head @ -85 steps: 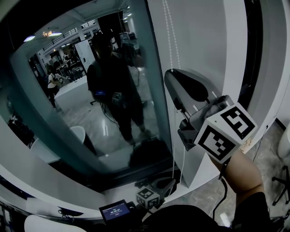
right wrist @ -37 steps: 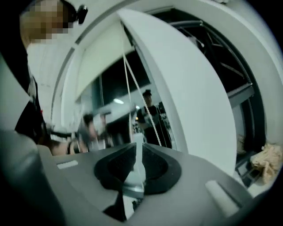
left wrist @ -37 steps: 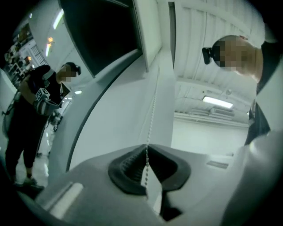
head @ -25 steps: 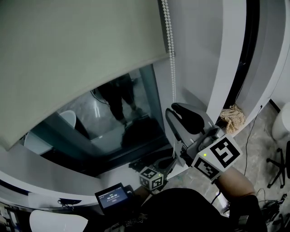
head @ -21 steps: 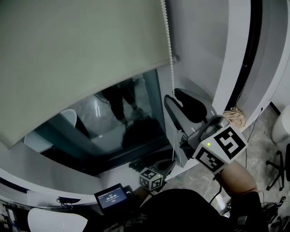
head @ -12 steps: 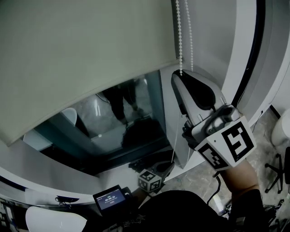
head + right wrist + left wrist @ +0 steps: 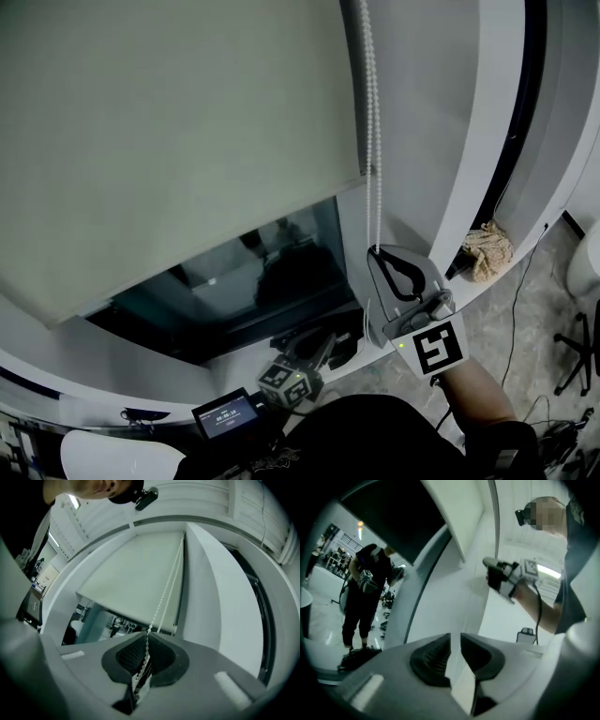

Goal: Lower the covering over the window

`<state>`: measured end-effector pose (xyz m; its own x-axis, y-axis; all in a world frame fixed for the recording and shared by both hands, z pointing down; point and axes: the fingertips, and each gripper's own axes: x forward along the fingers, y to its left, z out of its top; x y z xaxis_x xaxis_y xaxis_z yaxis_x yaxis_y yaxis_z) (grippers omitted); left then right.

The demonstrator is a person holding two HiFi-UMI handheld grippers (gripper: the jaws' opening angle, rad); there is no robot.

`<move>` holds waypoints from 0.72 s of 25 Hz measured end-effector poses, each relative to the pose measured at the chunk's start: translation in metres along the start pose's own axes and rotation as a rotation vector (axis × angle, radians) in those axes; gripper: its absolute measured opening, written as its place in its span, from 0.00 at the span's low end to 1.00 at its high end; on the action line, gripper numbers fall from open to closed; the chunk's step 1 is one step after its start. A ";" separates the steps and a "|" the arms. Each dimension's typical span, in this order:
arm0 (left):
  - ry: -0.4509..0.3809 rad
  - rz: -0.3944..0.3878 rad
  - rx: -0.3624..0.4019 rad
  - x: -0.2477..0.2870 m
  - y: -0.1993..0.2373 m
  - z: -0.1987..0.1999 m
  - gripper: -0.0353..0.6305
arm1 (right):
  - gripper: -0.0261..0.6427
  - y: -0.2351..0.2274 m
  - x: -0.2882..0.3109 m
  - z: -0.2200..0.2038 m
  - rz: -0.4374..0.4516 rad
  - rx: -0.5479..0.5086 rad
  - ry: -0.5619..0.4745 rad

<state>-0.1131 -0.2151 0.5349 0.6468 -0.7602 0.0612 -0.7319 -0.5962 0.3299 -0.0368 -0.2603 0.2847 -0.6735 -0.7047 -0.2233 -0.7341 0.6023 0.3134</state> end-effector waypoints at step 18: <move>-0.427 -0.230 0.145 0.070 -0.119 0.210 0.26 | 0.06 0.155 -0.108 -0.312 0.261 0.377 0.683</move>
<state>-0.0260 -0.2517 0.3019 0.6714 -0.6247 -0.3987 -0.6228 -0.7672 0.1532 -0.0505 -0.2080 0.6456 -0.7147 -0.5245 0.4626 -0.6230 0.7781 -0.0803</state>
